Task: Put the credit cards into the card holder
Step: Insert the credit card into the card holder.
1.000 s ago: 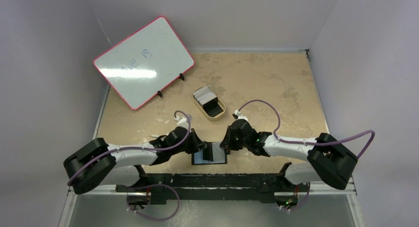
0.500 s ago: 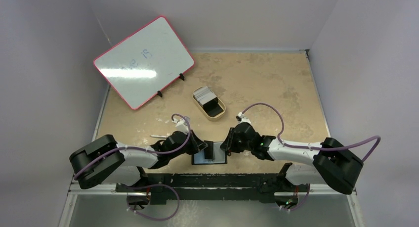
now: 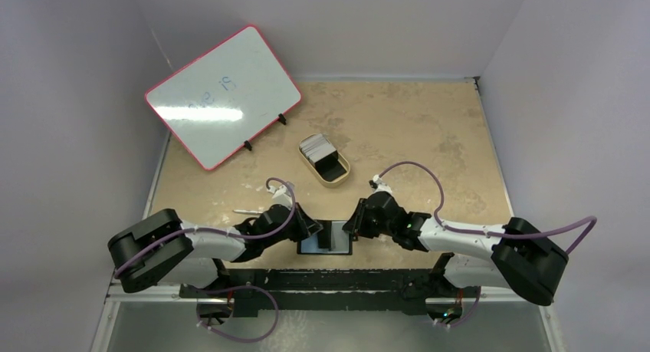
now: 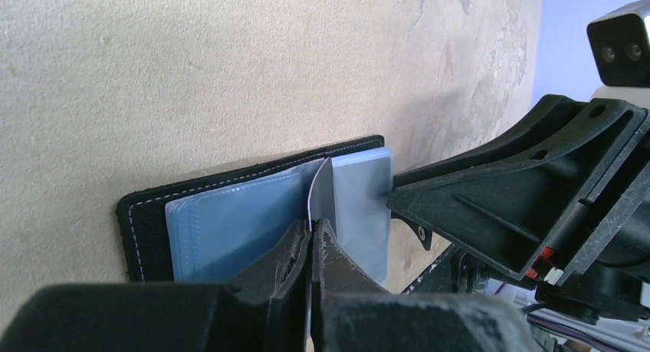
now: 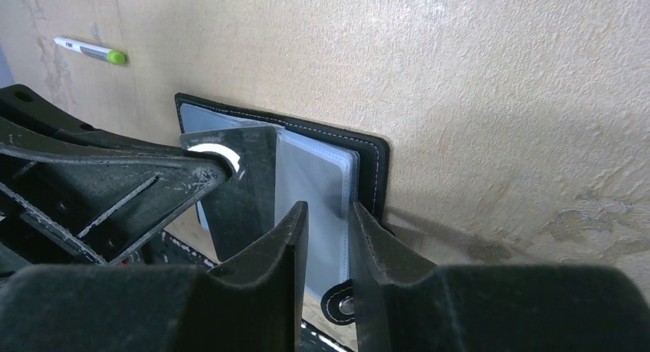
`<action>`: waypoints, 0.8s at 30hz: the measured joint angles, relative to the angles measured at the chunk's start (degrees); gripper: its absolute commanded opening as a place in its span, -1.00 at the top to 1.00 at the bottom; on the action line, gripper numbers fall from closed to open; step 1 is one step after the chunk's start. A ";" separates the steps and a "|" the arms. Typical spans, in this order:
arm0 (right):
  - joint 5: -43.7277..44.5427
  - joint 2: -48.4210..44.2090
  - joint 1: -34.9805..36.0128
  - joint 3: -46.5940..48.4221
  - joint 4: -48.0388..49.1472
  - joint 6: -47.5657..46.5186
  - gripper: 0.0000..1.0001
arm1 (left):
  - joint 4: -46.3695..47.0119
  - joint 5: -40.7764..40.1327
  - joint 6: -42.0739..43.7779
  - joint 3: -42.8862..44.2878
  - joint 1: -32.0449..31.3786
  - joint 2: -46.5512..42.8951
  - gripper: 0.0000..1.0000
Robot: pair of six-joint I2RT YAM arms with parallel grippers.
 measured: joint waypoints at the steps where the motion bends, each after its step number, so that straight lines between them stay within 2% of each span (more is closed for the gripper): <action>1: 0.02 0.00 0.00 0.00 -0.02 0.00 0.45 | -0.81 0.00 -0.07 0.15 -0.04 -0.31 1.00; 11: 0.20 0.00 0.00 0.00 0.02 -0.02 0.46 | -8.33 -0.02 -0.39 2.29 -0.31 -2.75 1.00; 24: 0.48 0.02 0.13 0.02 -1.11 -0.46 0.45 | -9.35 0.04 -0.37 5.31 -0.31 0.76 0.95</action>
